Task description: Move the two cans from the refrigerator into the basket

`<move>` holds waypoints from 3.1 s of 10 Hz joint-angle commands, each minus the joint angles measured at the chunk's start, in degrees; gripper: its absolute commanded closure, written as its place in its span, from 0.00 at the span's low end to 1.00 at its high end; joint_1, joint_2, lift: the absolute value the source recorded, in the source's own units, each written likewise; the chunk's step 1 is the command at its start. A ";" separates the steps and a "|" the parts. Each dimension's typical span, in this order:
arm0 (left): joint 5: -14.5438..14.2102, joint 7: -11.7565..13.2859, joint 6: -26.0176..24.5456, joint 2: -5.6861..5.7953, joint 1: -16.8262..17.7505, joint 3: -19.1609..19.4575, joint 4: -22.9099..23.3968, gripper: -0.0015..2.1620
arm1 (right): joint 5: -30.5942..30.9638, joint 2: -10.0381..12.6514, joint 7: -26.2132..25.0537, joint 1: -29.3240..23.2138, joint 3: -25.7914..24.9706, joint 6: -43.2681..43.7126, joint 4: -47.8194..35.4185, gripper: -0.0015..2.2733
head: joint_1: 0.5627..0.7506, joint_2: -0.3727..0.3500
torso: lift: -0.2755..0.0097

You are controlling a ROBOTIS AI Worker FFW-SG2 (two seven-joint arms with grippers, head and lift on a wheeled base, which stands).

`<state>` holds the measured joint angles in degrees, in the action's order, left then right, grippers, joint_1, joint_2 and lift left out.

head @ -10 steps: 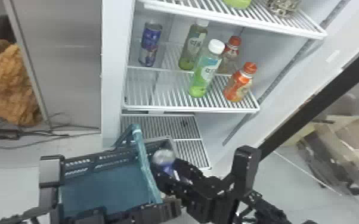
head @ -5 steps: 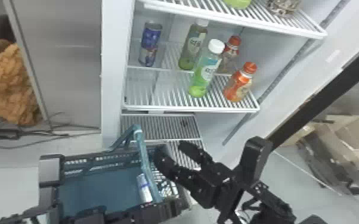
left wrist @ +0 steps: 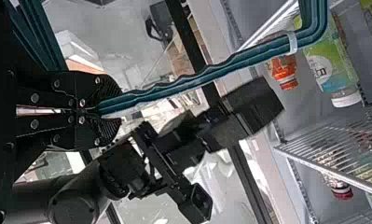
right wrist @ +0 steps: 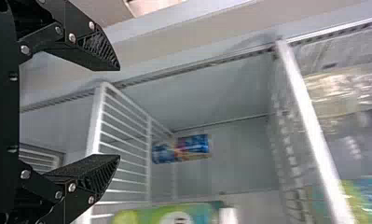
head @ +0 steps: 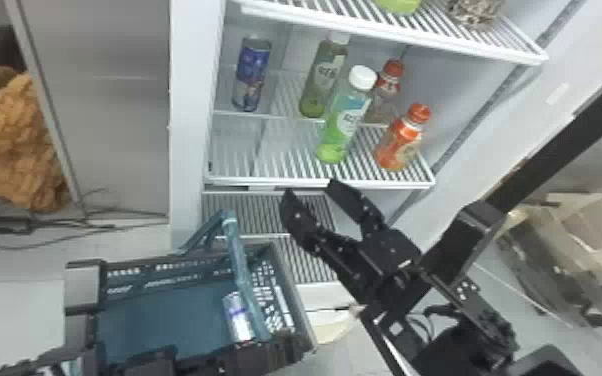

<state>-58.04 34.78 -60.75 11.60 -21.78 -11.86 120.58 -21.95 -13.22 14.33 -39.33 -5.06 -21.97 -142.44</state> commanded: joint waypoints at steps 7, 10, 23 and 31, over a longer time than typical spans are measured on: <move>-0.23 -0.07 0.14 -0.09 -0.16 -0.02 0.00 0.56 | 3.78 -0.31 -0.09 11.92 3.69 16.63 15.53 0.10 | 0.70 0.03 | 0.00; -0.23 0.02 0.28 -0.09 -0.16 -0.02 0.00 0.56 | 4.70 -0.49 -0.71 15.85 5.63 18.74 21.01 0.06 | 0.70 0.03 | 0.00; -0.34 -0.15 0.00 0.09 0.40 -0.82 -0.42 0.56 | 7.44 -0.05 -8.09 37.79 17.74 27.04 47.45 0.04 | 0.70 0.07 | 0.00; -0.68 -0.42 0.00 0.27 0.83 -1.28 -0.84 0.56 | 4.13 -0.58 -14.77 50.02 24.14 28.30 59.40 0.03 | 0.70 0.12 | 0.00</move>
<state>-58.72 34.35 -60.75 11.87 -20.95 -13.14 119.78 -17.30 -13.72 -0.40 9.99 18.61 6.28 -83.88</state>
